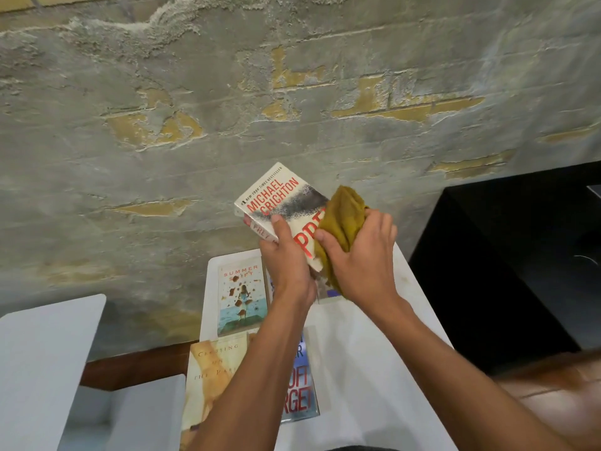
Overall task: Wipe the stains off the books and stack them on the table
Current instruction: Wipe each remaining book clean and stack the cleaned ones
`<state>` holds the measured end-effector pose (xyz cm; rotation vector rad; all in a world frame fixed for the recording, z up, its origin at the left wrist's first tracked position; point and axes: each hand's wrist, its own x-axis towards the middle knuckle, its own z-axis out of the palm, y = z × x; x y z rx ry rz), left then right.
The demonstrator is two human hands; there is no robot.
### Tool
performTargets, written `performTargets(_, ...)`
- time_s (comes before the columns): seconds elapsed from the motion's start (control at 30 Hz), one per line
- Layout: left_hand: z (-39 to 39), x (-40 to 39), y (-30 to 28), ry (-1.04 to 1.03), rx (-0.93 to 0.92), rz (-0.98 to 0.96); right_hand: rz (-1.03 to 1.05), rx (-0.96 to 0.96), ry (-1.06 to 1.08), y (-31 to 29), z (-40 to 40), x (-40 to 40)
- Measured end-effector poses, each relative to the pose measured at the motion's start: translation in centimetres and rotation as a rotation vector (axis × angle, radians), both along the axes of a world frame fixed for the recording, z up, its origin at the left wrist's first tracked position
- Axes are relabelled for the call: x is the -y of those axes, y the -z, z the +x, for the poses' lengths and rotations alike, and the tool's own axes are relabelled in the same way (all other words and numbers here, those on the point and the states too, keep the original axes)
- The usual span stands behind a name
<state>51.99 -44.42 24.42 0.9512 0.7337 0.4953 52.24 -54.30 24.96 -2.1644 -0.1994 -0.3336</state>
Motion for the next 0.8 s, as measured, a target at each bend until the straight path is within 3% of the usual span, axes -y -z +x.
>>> performTargets(0.13, -0.5, -0.1, 0.4, 0.014, -0.012, 0.043, -0.088, 0.090, -0.078, 1.0, -1.5, -0.5)
performTargets(0.27, -0.9, 0.3, 0.6, 0.068, -0.008, 0.037, -0.021, 0.008, 0.049, 1.0, 0.1, 0.3)
performTargets(0.43, -1.6, 0.1, 1.2, 0.078, 0.025, 0.136, -0.257, 0.253, -0.055, 2.1, -1.6, 0.8)
performTargets(0.67, -3.7, -1.0, 2.2, 0.194, -0.112, 0.186, -0.241, 0.071, 0.056, 2.1, 1.5, 1.6)
performTargets(0.8, -6.1, -3.4, 4.1, 0.331, -0.192, 0.346, -0.032, -0.138, 0.091, 2.5, 1.7, 2.7)
